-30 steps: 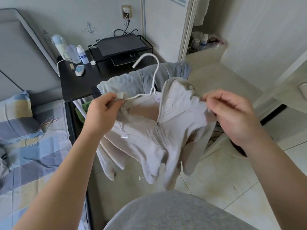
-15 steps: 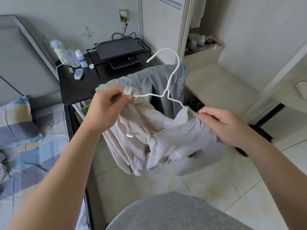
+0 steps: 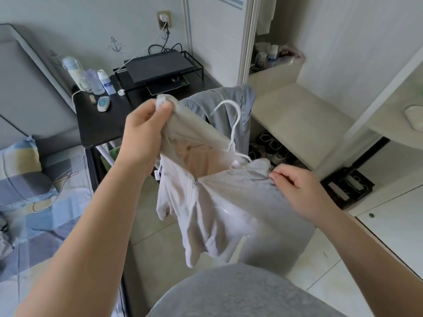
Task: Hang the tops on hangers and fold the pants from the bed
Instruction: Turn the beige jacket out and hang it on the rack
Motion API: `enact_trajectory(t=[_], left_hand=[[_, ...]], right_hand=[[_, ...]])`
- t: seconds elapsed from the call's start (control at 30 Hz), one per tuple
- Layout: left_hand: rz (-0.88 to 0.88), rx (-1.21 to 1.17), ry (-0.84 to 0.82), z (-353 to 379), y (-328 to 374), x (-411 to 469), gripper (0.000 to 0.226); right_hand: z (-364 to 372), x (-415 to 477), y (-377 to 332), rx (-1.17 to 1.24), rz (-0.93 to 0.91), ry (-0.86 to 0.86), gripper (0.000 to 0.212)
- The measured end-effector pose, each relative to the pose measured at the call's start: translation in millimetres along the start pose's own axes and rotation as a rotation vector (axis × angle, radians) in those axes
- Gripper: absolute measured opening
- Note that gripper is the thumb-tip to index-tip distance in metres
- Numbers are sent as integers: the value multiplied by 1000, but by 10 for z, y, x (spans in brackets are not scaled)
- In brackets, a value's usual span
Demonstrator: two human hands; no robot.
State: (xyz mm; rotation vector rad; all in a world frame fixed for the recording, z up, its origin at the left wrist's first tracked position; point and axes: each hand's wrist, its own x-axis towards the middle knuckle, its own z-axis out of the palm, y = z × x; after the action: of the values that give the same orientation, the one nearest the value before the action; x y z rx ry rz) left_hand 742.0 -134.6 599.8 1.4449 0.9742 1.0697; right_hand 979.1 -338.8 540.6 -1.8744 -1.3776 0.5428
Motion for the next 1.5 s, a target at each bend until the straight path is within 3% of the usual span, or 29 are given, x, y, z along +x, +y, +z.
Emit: enact_trajectory(t=[0.07, 0.13, 0.2, 0.27, 0.33, 0.4, 0.57, 0.67, 0.77, 0.83, 0.9, 1.0, 1.07, 1.17, 1.27, 1.33, 1.4, 1.5], left_hand=[[48, 323, -137, -19, 7, 7, 25], [31, 565, -162, -28, -26, 5, 13], [79, 688, -175, -2, -58, -32, 39], [249, 791, -254, 93, -93, -64, 49], [385, 778, -287, 208, -141, -85, 35], [449, 679, -210, 303, -170, -73, 16], [428, 691, -128, 538, -244, 20, 12], [317, 707, 22, 638, -303, 163, 35], [7, 604, -144, 823, -408, 274, 32], [-250, 308, -205, 990, -524, 323, 34], [-335, 75, -89, 1122, -565, 441, 30], [-205, 33, 74, 1256, -458, 810, 31], [-66, 120, -36, 1377, -337, 1078, 39], [11, 248, -417, 1664, -216, 1367, 30], [73, 307, -731, 1855, -188, 1597, 34], [232, 313, -706, 1897, -168, 1815, 34], [513, 385, -643, 1921, -141, 2073, 36], [833, 511, -769, 2070, -88, 2462, 32]], right_hand=[[-30, -11, -19, 111, -8, 91, 26], [-89, -24, -49, 178, -60, 125, 26], [-147, -32, -80, 194, -119, 120, 27], [-200, -30, -104, 215, -166, 100, 27], [-251, -27, -114, 225, -194, 74, 25], [-293, -24, -82, 217, -199, 51, 23], [-425, -56, 116, 172, -119, 109, 24], [-518, -89, 174, 165, -93, 210, 19], [-532, -68, 188, 179, -52, 232, 15], [-520, -22, 208, 190, -42, 243, 19], [-536, 42, 214, 184, 6, 237, 25], [-628, 152, 266, 70, 124, 96, 24], [-650, 238, 256, 14, 185, 27, 25], [-592, 422, 165, 115, 215, 185, 36], [-588, 633, 97, 161, 250, 394, 27], [-648, 746, 72, 185, 274, 506, 22], [-720, 842, 39, 193, 285, 590, 24], [-824, 1020, -46, 162, 249, 670, 21]])
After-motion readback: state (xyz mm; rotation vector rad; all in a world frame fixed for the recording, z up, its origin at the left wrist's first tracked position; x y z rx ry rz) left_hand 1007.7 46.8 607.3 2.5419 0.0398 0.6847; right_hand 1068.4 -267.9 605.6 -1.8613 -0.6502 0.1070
